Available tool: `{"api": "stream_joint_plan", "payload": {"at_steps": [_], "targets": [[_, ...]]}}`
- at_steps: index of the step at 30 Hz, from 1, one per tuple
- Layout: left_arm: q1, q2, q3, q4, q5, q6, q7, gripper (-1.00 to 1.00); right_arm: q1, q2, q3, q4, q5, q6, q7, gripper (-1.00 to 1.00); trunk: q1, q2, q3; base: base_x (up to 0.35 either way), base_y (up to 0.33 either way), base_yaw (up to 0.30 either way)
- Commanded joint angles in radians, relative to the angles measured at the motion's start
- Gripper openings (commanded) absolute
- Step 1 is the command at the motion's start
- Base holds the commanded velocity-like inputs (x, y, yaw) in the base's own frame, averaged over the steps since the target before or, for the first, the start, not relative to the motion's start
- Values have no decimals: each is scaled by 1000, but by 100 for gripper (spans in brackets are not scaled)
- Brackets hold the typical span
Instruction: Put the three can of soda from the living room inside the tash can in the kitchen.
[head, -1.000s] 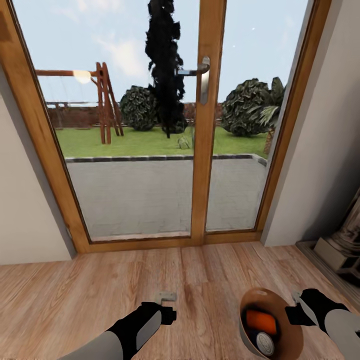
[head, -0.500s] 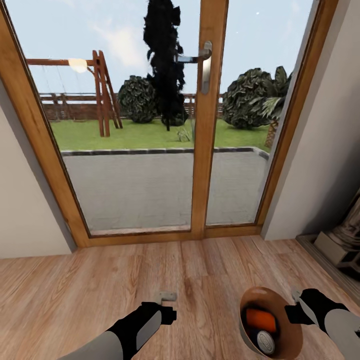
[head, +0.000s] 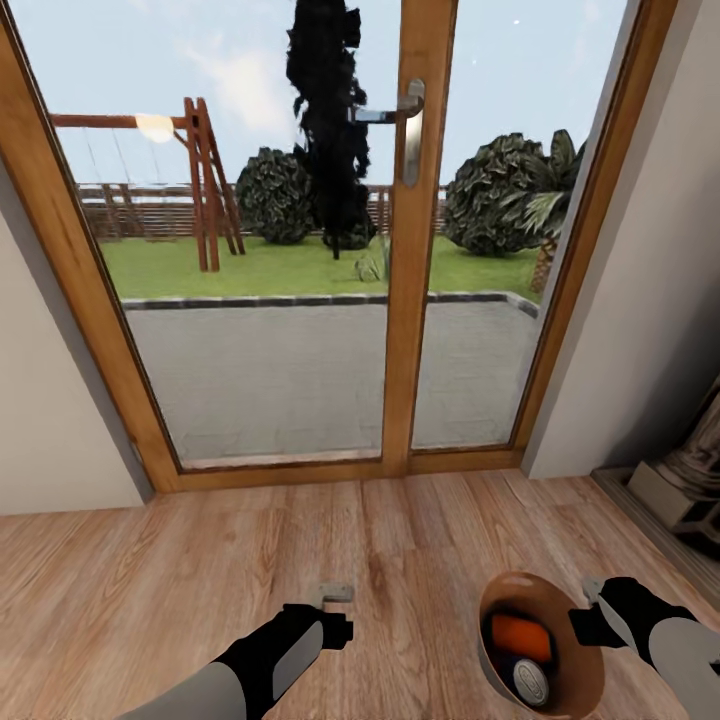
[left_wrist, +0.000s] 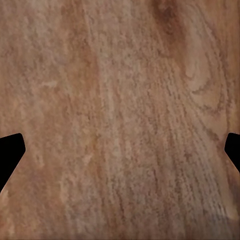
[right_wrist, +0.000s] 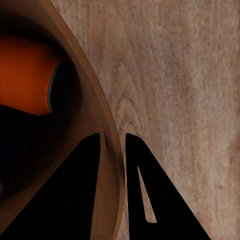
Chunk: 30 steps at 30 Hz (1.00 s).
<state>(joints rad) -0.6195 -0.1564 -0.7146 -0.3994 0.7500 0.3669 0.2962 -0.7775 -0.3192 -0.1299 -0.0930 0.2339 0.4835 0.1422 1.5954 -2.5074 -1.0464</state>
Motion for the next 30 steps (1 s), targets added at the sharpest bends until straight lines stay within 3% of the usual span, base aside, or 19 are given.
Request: {"api": "stream_joint_plan", "payload": {"at_steps": [1, 10, 14, 30], "targets": [[0, 0, -1, 0, 0, 0, 0, 100, 1, 0, -24, -4, 2, -14, 0, -100, 19, 0, 0, 0, 0, 0], [0, 0, -2, 0, 0, 1, -2, 100, 1, 0, -24, -4, 2, -14, 1, -100, 19, 0, 0, 0, 0, 0], [0, 0, -2, 0, 0, 0, -4, 100, 1, 0, -24, -4, 3, -14, 1, -100, 20, -1, -16, 0, 0, 0], [0, 0, -2, -1, 0, 0, -8, 100, 1, -1, -24, -4, 3, -15, 1, -100, 20, -1, -16, 0, 0, 0]]}}
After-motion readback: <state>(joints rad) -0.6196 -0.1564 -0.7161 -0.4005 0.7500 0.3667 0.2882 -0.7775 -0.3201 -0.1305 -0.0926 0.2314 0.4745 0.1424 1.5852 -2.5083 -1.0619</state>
